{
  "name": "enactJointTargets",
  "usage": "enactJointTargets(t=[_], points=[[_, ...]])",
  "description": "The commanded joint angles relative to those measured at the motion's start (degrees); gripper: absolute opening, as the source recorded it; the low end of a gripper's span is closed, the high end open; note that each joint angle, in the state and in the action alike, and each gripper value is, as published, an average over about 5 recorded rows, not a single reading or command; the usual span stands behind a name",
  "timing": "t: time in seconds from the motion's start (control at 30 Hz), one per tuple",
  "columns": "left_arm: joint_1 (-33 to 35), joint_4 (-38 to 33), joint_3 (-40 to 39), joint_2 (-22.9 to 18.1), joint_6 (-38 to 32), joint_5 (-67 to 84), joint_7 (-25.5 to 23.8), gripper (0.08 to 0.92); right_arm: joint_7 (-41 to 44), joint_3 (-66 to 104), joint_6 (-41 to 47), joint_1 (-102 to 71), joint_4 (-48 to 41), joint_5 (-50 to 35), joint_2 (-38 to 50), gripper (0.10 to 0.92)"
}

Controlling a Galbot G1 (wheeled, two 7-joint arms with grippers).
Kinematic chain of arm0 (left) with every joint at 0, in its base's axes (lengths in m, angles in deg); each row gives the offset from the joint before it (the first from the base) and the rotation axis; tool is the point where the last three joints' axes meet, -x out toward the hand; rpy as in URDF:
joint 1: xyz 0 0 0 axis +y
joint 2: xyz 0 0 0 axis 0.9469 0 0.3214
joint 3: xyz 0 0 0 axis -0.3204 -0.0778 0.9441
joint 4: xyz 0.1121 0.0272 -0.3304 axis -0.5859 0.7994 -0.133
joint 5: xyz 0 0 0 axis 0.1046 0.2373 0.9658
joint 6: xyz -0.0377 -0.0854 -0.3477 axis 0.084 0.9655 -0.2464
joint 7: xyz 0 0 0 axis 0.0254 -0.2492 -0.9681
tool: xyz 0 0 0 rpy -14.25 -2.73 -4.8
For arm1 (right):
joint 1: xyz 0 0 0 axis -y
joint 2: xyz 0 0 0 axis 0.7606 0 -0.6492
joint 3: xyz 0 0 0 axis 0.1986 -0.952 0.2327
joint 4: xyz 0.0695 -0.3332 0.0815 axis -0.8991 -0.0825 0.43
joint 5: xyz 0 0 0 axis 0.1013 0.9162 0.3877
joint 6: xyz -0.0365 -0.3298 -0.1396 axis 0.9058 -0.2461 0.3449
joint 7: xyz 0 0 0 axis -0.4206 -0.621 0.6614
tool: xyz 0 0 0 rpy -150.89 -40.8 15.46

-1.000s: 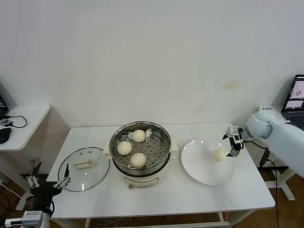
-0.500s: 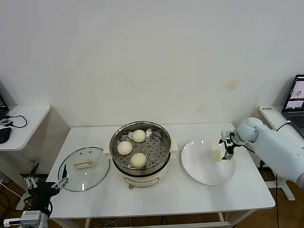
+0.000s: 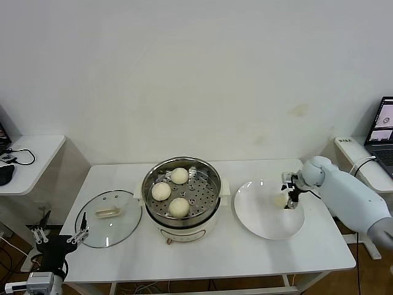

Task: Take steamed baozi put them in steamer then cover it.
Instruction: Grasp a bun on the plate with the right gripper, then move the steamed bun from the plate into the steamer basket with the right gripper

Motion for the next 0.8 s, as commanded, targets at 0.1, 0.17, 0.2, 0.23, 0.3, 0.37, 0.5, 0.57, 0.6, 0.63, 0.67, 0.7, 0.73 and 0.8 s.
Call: enactJointTargets(t=[0.1,0.17,0.2,0.23,0.3,0.37,0.5,0.57,0.6,0.63,0.67,0.7,0.73,0.8], points=[[0.16,-0.05,0.17,0.04,-0.01,0.08,-0.01,0.823,0.45,0.35,-0.15,-0.38,-1.61,0.85,-1.09,0.707],[0.18,-0.06,0.24,0.08,-0.02,0.13,0.0,0.823,0.78,-0.06,-0.03,-0.11,-1.2,0.75,-0.85,0.687],[0.18,-0.08,0.26,0.12,-0.02,0.15,-0.01,0.823,0.99,-0.45,0.07,0.16,-0.81,0.54,-0.64,0.678],[0.17,-0.1,0.28,0.16,-0.02,0.17,-0.01,0.823,1.21,-1.0,0.2,0.6,-0.33,0.25,-0.36,0.669],[0.16,-0.14,0.3,0.24,-0.02,0.23,-0.01,0.823,1.72,-2.5,0.52,1.77,0.91,-0.6,0.33,0.648],[0.13,-0.13,0.3,0.3,-0.02,0.28,-0.01,0.823,2.3,-4.34,1.03,3.32,2.38,-1.67,1.15,0.632],[0.07,-0.19,0.26,0.43,-0.04,0.36,-0.04,0.823,3.28,-8.44,2.65,7.79,7.06,-5.35,3.47,0.62],[-0.06,-0.25,0.19,0.53,-0.05,0.46,-0.08,0.823,3.53,-10.62,3.66,10.86,10.72,-7.46,4.97,0.619],[-0.16,-0.27,0.14,0.59,-0.05,0.5,-0.1,0.823,3.65,-11.67,4.25,12.43,12.75,-8.38,5.72,0.619],[-0.26,-0.28,0.07,0.64,-0.04,0.54,-0.11,0.823,3.79,-12.75,4.92,14.08,14.8,-9.22,6.39,0.619],[-0.38,-0.3,-0.02,0.69,-0.04,0.57,-0.11,0.823,3.97,-13.91,5.63,15.98,16.8,-10.16,7.01,0.619],[-0.48,-0.32,-0.13,0.75,-0.04,0.59,-0.11,0.823,4.15,-15.12,6.33,17.99,18.61,-11.16,7.47,0.619],[-0.57,-0.33,-0.23,0.8,-0.04,0.6,-0.12,0.823,4.26,-16.41,6.94,20.06,20.28,-12.22,7.79,0.619],[-0.77,-0.34,-0.41,0.92,-0.05,0.66,-0.13,0.823,4.37,-19.19,8.19,24.46,23.02,-14.34,8.04,0.62]])
